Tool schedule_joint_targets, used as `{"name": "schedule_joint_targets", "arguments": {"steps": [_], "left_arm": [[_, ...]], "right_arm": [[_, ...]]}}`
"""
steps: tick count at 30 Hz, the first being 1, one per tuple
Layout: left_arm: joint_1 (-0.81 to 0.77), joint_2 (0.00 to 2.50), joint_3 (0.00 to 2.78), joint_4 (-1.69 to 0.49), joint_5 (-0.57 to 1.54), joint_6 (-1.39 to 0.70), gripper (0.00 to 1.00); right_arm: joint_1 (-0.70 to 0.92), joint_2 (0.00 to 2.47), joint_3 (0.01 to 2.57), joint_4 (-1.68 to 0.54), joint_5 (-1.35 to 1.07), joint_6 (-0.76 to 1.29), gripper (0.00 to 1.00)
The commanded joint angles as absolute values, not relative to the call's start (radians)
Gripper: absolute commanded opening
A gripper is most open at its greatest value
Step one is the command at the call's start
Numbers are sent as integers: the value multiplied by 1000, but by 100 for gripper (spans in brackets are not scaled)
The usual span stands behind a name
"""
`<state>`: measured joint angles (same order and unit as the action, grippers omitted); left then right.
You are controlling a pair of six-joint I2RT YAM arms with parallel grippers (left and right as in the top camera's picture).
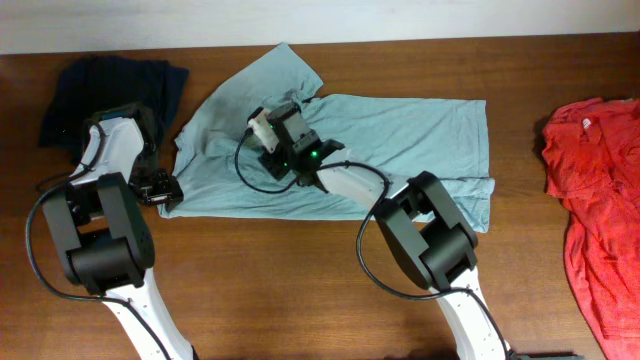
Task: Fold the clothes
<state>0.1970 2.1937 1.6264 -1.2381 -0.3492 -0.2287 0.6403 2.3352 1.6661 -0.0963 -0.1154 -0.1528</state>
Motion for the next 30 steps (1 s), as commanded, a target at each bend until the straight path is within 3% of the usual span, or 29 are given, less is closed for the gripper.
{"name": "schedule_joint_targets", "arguments": {"steps": [1, 11, 19, 30], "left_arm": [[201, 2212, 1615, -1235, -371, -232, 99], [201, 2212, 1615, -1235, -371, -232, 99], [201, 2212, 1615, -1235, -371, -232, 99], [201, 2212, 1615, -1235, -371, -232, 99]], "right_arm": [[614, 2326, 1682, -59, -79, -141, 4], [615, 2277, 1748, -174, -372, -140, 4], [695, 2296, 1748, -247, -241, -186, 4], [714, 2319, 1746, -251, -258, -183, 5]]}}
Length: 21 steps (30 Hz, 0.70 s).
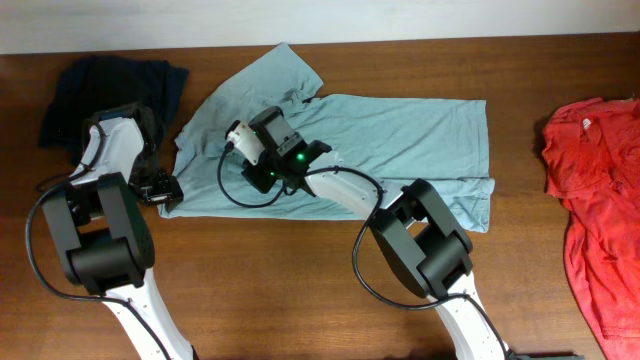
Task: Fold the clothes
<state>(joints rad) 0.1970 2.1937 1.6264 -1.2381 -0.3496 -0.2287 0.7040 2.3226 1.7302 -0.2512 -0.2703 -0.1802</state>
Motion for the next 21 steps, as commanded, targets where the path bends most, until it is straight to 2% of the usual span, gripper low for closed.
{"name": "schedule_joint_targets", "arguments": {"steps": [1, 5, 6, 7, 8, 11, 21], "left_arm": [[201, 2212, 1615, -1235, -371, -232, 99], [201, 2212, 1615, -1234, -371, -232, 99], [201, 2212, 1615, -1235, -371, -232, 99], [201, 2212, 1615, -1235, -371, -232, 99], [201, 2212, 1615, -1235, -371, -232, 99], [201, 2212, 1615, -1235, -371, -232, 99], [201, 2212, 1615, -1235, -371, -232, 99]], "right_arm": [[717, 2319, 1746, -251, -258, -183, 6], [741, 2319, 1746, -245, -252, -205, 8], [745, 2320, 1746, -236, -241, -205, 13], [748, 2322, 1746, -228, -219, -205, 25], [752, 2325, 1746, -219, -190, -205, 32], [752, 2334, 1746, -201, -102, -205, 32], [758, 2393, 1746, -140, -96, -205, 34]]}}
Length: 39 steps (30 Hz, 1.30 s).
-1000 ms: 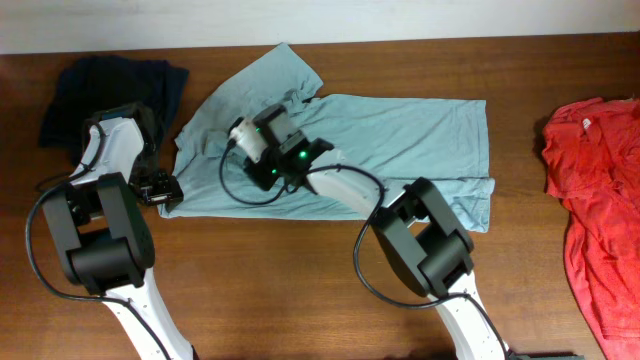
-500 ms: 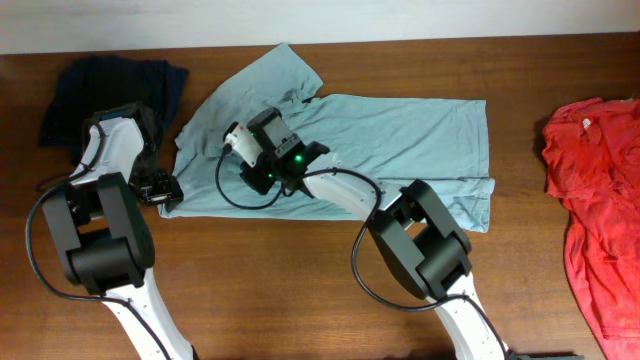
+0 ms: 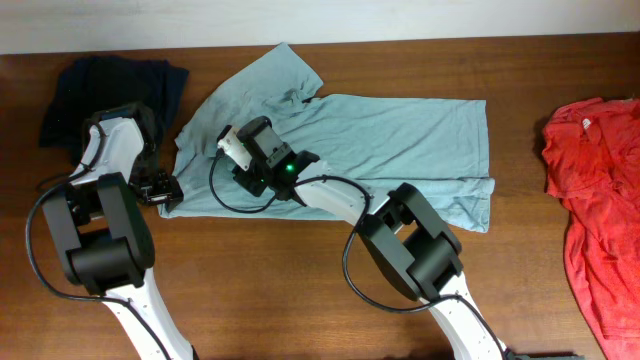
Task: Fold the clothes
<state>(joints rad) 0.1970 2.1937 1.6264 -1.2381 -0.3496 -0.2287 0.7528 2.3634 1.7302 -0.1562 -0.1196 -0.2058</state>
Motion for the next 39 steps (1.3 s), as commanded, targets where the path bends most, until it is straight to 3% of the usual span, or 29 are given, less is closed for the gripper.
{"name": "schedule_joint_targets", "arguments": {"steps": [1, 10, 14, 19, 26, 32, 36, 39], "left_arm": [[201, 2212, 1615, -1235, -371, -232, 99], [201, 2212, 1615, -1235, -371, -232, 99], [201, 2212, 1615, -1235, -371, -232, 99], [201, 2212, 1615, -1235, -371, -232, 100], [201, 2212, 1615, -1234, -371, -232, 100], [201, 2212, 1615, -1235, -371, -232, 99], [201, 2212, 1615, -1235, -371, -232, 99], [201, 2212, 1615, -1235, -371, -232, 99]], "right_arm": [[758, 2397, 1746, -130, -96, -205, 37], [759, 2410, 1746, -94, -96, -205, 43], [759, 2432, 1746, -89, -96, -205, 57], [759, 2444, 1746, -88, -96, -205, 57], [759, 2441, 1748, -64, -92, -205, 26], [758, 2441, 1774, -63, -82, -205, 23], [758, 2441, 1806, -64, -8, -205, 13], [757, 2441, 1831, -63, 52, -206, 12]]}}
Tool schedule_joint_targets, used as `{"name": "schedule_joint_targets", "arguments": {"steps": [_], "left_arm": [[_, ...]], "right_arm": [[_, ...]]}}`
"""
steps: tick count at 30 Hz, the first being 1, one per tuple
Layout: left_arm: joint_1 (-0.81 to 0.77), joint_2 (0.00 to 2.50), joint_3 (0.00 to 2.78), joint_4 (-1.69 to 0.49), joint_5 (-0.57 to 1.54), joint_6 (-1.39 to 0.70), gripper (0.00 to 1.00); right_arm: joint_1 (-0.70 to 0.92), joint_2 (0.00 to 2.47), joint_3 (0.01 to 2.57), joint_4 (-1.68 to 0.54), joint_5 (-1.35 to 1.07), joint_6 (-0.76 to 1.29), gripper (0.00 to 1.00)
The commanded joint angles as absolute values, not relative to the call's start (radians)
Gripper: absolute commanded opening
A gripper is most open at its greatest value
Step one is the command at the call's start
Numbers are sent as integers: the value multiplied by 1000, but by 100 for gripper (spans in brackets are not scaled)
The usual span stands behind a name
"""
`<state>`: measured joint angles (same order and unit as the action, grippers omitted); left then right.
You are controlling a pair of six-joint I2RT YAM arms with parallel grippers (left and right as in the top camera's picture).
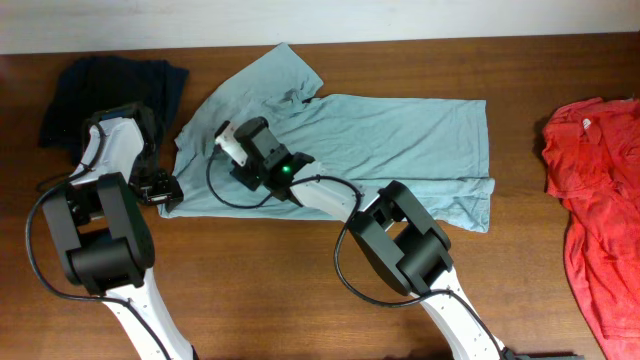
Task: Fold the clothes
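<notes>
A light blue T-shirt [400, 135] lies spread on the wooden table [300, 290], its sleeve pointing to the far edge. My right gripper [240, 152] sits low over the shirt's left part, below that sleeve. Its fingers are hidden under the wrist, so its state does not show. My left gripper [163, 191] rests at the shirt's near-left corner. Whether it holds the cloth cannot be made out.
A dark navy garment [110, 85] lies bunched at the far left, beside the left arm. A red garment [600, 190] lies along the right edge. The right arm's forearm stretches across the shirt's near hem.
My right gripper has shifted a little further left over the shirt. The left arm and the shirt look the same.
My right gripper was near the shirt's collar. Then it stood further left and nearer me on the shirt, and at each later moment a bit further left. The left gripper has stayed at the near-left corner throughout. The shirt's outline is unchanged.
</notes>
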<state>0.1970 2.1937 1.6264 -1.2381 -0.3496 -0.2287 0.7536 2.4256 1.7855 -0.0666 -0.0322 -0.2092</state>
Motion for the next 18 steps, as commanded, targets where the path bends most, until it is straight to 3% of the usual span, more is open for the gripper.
{"name": "schedule_joint_targets", "arguments": {"steps": [1, 18], "left_arm": [[201, 2212, 1615, -1235, -371, -232, 99], [201, 2212, 1615, -1235, -371, -232, 99]], "right_arm": [[756, 2441, 1837, -63, 67, -206, 12], [666, 2441, 1843, -69, 72, -212, 13]]}}
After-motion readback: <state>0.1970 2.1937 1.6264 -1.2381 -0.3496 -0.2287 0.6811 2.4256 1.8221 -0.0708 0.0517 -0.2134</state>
